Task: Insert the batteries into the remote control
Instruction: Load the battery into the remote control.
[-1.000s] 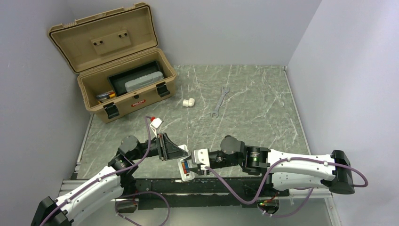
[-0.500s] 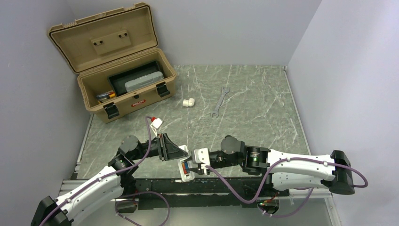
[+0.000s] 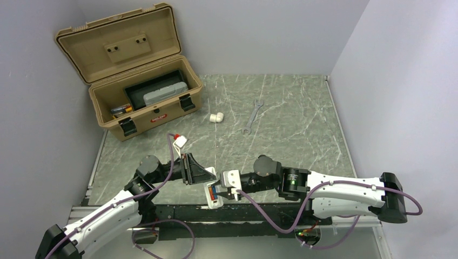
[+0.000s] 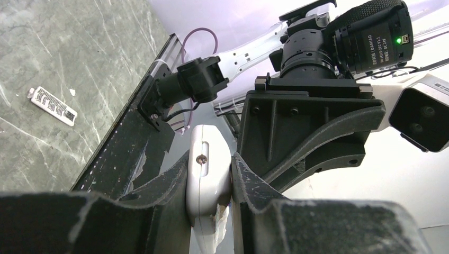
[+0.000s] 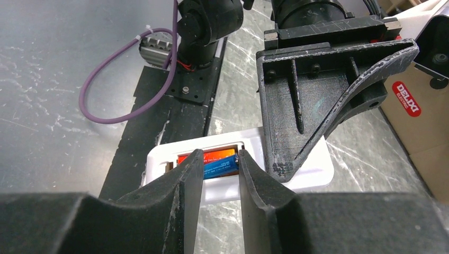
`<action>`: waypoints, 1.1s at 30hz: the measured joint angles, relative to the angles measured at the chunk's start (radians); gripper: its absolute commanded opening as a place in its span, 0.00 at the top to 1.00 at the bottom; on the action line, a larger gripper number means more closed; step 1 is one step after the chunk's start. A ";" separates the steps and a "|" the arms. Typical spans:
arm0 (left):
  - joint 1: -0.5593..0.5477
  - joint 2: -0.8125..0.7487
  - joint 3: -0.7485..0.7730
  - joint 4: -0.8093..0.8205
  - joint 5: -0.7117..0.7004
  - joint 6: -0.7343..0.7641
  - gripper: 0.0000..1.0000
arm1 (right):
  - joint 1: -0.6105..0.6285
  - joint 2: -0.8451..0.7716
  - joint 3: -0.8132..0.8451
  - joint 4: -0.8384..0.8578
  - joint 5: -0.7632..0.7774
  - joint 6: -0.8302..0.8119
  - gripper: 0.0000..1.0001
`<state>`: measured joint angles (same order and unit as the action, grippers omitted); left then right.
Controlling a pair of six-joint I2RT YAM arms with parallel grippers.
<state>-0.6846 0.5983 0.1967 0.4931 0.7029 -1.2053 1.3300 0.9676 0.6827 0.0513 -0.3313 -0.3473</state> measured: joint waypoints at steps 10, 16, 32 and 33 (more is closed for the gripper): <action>-0.005 0.000 0.000 -0.005 0.010 0.008 1.00 | -0.004 0.003 0.000 -0.001 -0.025 -0.001 0.74; -0.006 -0.001 0.000 -0.030 0.015 0.018 1.00 | -0.007 0.021 0.005 -0.008 -0.040 -0.001 0.77; -0.010 -0.014 0.000 -0.080 0.015 0.042 1.00 | -0.013 0.037 0.019 -0.047 -0.064 -0.001 0.82; -0.011 -0.014 0.000 -0.080 0.016 0.042 1.00 | -0.013 0.037 0.019 -0.047 -0.067 -0.001 0.82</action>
<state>-0.6952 0.5842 0.1967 0.4126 0.7185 -1.1633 1.3170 1.0050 0.7021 0.0044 -0.3985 -0.3481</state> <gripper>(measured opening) 0.308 0.183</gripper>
